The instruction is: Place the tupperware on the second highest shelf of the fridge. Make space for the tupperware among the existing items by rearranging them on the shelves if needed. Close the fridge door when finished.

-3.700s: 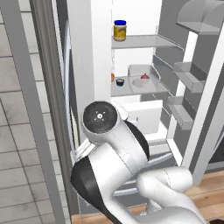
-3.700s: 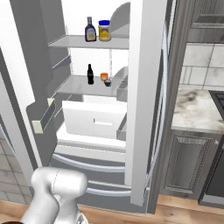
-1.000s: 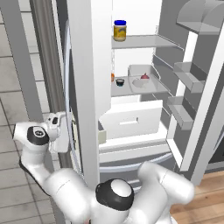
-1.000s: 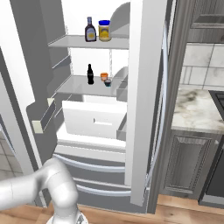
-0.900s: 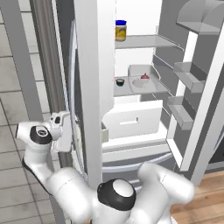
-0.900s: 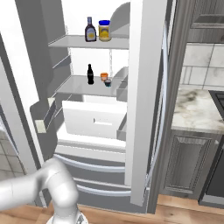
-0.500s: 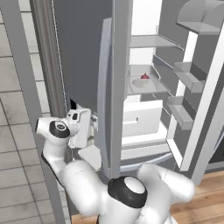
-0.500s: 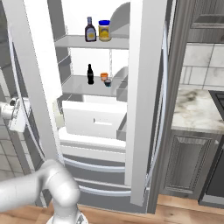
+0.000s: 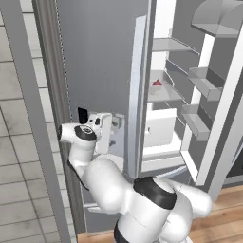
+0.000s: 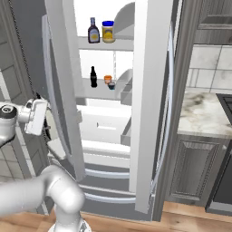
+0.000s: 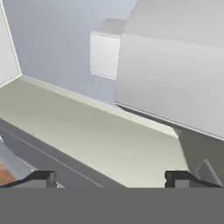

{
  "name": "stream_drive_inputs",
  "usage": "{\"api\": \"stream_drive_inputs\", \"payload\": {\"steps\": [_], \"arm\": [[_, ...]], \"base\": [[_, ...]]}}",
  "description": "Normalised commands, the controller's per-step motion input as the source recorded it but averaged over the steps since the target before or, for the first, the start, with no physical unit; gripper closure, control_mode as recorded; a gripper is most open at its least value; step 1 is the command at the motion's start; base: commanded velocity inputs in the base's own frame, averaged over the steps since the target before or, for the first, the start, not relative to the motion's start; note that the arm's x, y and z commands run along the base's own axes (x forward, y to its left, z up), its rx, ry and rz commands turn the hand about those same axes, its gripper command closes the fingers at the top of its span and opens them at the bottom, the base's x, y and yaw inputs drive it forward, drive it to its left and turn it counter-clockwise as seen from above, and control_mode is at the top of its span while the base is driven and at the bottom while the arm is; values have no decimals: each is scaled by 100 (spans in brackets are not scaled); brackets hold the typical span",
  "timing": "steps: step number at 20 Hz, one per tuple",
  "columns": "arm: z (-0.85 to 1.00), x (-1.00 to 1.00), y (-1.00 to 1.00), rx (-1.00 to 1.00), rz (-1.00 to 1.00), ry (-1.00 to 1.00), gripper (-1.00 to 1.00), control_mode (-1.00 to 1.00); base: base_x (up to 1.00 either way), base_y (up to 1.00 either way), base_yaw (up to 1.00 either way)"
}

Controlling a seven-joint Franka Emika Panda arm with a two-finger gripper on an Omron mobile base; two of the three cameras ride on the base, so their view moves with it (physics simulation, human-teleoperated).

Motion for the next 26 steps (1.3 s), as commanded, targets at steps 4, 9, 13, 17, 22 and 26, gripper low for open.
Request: {"api": "stream_drive_inputs", "payload": {"steps": [4, 9, 13, 17, 22, 26], "arm": [[38, 34, -3, 0, 12, -8, -100, -100], [47, 48, 0, 0, 11, -6, -100, -100], [39, 68, -2, 0, 11, -1, -100, -100], [27, 93, -1, 0, 10, 0, -100, -100], [7, 96, 0, 0, 10, -5, -100, -100], [0, 77, 0, -1, 11, -8, -100, -100]], "base": [[0, 0, 0], [0, 0, 0], [0, 0, 0], [0, 0, 0], [0, 0, 0], [0, 0, 0]]}}
